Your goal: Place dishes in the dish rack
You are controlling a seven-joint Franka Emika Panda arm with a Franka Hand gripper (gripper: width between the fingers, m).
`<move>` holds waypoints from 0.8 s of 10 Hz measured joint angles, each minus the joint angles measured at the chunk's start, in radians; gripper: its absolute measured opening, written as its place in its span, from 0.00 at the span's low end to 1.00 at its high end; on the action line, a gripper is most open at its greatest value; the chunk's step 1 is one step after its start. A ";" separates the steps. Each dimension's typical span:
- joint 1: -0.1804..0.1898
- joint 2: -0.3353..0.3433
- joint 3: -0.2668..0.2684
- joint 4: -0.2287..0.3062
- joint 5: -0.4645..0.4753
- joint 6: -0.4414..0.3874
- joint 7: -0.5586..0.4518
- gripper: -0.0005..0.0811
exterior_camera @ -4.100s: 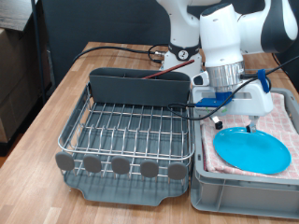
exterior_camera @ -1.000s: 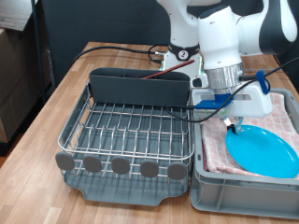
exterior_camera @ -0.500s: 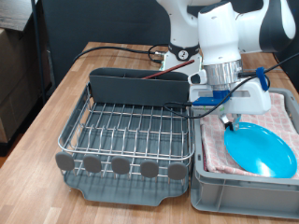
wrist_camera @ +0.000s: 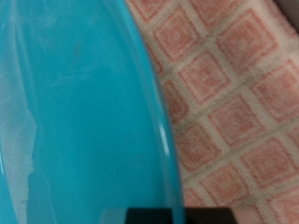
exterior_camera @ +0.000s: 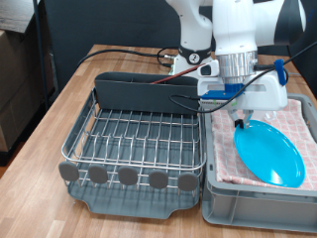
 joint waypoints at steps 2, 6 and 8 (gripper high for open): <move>0.000 -0.041 -0.027 -0.017 -0.119 -0.031 0.071 0.04; -0.004 -0.122 -0.075 -0.027 -0.480 -0.132 0.292 0.04; -0.016 -0.180 -0.077 -0.020 -0.665 -0.230 0.392 0.04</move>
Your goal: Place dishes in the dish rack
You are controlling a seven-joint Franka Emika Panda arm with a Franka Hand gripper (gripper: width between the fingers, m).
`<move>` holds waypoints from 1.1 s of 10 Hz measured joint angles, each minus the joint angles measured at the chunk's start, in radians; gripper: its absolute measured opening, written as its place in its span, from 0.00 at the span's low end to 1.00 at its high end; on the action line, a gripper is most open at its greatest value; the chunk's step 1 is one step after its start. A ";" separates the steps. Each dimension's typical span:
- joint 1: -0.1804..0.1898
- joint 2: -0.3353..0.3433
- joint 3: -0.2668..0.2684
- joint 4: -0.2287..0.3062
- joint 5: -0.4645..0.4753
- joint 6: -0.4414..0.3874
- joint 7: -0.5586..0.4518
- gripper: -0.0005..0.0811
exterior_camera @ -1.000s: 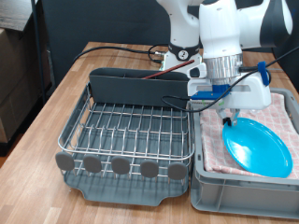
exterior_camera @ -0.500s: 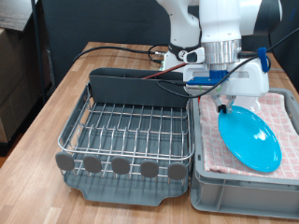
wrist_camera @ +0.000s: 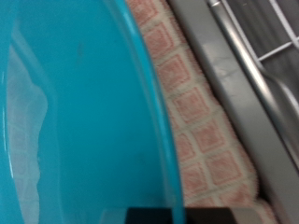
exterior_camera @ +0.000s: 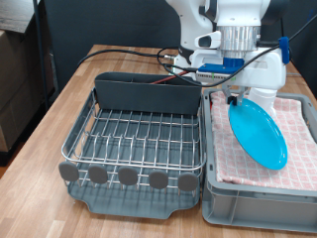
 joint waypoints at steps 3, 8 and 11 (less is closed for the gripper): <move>-0.003 -0.102 0.012 0.043 -0.158 -0.217 0.045 0.04; 0.002 -0.144 0.038 0.192 -0.201 -0.538 -0.037 0.04; -0.003 -0.146 0.033 0.190 -0.238 -0.552 -0.049 0.04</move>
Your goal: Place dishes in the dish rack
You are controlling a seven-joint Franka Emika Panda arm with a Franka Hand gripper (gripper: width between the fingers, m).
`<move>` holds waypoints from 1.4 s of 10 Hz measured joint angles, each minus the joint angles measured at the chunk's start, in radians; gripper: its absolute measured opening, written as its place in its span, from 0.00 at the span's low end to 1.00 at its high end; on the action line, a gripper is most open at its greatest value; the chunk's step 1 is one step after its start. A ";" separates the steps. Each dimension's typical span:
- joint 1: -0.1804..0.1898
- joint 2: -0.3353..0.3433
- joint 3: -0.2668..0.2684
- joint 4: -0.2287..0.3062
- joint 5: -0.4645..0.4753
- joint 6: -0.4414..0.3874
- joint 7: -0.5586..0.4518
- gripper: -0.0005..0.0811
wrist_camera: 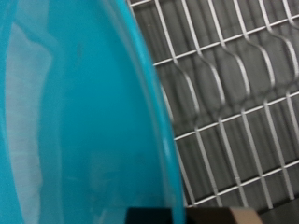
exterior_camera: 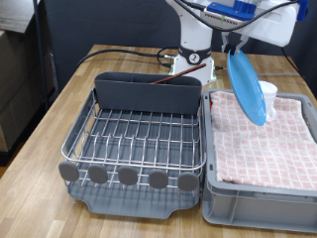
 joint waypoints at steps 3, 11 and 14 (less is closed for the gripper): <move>-0.036 -0.024 -0.050 0.001 -0.130 -0.053 -0.167 0.04; -0.153 -0.031 -0.219 0.010 -0.378 0.067 -0.480 0.04; -0.155 -0.025 -0.220 0.013 -0.406 0.061 -0.478 0.04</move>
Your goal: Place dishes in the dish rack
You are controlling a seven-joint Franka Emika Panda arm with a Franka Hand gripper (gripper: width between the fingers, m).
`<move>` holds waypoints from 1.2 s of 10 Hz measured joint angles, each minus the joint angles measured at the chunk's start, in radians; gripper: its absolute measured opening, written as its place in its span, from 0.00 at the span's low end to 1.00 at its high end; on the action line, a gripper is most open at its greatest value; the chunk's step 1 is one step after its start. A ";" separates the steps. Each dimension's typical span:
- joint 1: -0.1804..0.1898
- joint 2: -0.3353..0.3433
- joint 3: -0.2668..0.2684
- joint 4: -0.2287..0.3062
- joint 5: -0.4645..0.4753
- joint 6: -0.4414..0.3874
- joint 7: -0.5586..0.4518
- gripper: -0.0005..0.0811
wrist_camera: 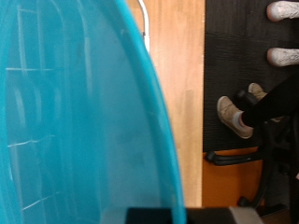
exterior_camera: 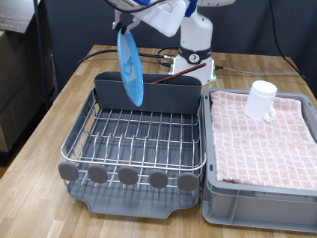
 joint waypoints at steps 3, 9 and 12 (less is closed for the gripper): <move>-0.005 0.020 -0.022 0.025 -0.072 0.004 -0.006 0.04; -0.007 0.113 -0.086 0.086 -0.121 0.050 -0.069 0.04; -0.008 0.172 -0.121 0.083 -0.127 0.119 -0.070 0.04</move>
